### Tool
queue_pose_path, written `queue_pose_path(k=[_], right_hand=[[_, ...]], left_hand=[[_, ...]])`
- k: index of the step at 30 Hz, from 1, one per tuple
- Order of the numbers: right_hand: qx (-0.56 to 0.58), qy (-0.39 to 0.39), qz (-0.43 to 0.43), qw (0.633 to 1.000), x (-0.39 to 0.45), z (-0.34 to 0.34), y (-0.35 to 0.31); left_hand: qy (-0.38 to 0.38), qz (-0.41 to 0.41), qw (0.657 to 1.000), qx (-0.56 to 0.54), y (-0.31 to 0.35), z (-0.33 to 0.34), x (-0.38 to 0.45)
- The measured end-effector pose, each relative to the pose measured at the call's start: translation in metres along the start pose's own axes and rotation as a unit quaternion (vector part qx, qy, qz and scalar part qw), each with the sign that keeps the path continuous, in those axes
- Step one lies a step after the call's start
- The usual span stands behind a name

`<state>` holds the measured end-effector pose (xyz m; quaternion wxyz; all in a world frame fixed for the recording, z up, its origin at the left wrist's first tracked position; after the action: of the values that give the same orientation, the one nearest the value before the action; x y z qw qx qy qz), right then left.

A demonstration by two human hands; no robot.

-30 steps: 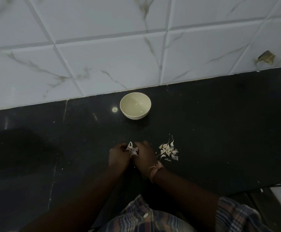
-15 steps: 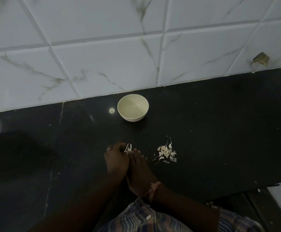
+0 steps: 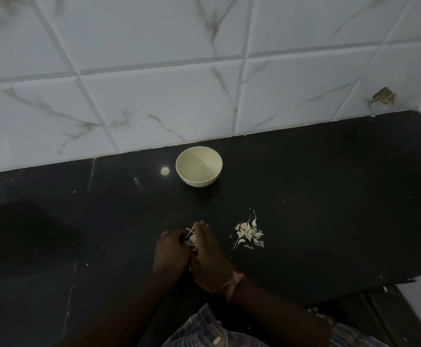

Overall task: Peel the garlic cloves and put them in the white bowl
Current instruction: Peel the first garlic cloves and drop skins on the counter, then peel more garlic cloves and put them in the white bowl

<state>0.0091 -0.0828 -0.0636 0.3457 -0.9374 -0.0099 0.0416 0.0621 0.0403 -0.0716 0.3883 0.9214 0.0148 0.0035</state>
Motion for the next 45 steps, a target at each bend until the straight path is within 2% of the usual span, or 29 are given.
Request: queue_pose_path(k=[3,4,7,9,12,15,24,28,34,39,41,45], right_hand=[[-0.002,0.166,0.047,0.985,0.012,-0.043,0.028],[-0.031,0.183,0.066,0.98,0.017,-0.053,0.04],[-0.096,0.177,0.132,0.971,0.03,-0.079,0.074],[-0.088,0.173,0.151,0.969,0.031,-0.089,0.085],[-0.059,0.142,0.128,0.98,0.027,-0.088,0.087],[-0.045,0.151,0.122,0.98,0.025,-0.089,0.089],[-0.089,0.11,0.093,0.986,0.025,-0.089,0.092],[-0.066,0.143,0.116,0.981,0.022,-0.088,0.088],[-0.108,0.136,0.095,0.98,0.013,-0.09,0.088],[0.034,0.219,0.131,0.966,0.001,-0.084,0.074],[0.122,0.208,0.162,0.957,-0.005,-0.082,0.057],[0.262,0.216,0.205,0.918,-0.009,-0.088,0.021]], left_hand=[[0.002,-0.033,0.999,-0.009,0.003,0.0,0.0],[0.004,-0.037,0.999,-0.011,0.006,0.002,-0.001],[-0.006,-0.038,0.999,-0.026,0.016,0.007,-0.001],[-0.01,-0.041,0.998,-0.039,0.025,0.01,0.001],[-0.014,-0.049,0.997,-0.062,0.03,0.016,0.004],[-0.031,-0.077,0.993,-0.086,0.028,0.021,0.003],[-0.036,-0.098,0.991,-0.084,0.033,0.021,-0.008],[-0.038,-0.091,0.991,-0.091,0.039,0.017,-0.008],[-0.051,-0.087,0.992,-0.081,0.048,0.018,-0.009],[-0.09,-0.144,0.976,-0.138,0.06,0.023,-0.011],[-0.12,-0.186,0.953,-0.206,0.07,0.024,-0.015],[-0.134,-0.177,0.925,-0.309,0.095,0.001,-0.024]])
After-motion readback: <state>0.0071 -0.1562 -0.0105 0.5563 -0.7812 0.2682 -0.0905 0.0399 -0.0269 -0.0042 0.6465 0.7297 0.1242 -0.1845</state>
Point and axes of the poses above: each hand's wrist, its own x-axis towards the middle knuckle, its own z-axis out of the palm, y = z × x, the point moved 2 cm from there along x, towards the middle knuckle, and after that the axes turned 11 degrees about y, right-handed, at the moved point
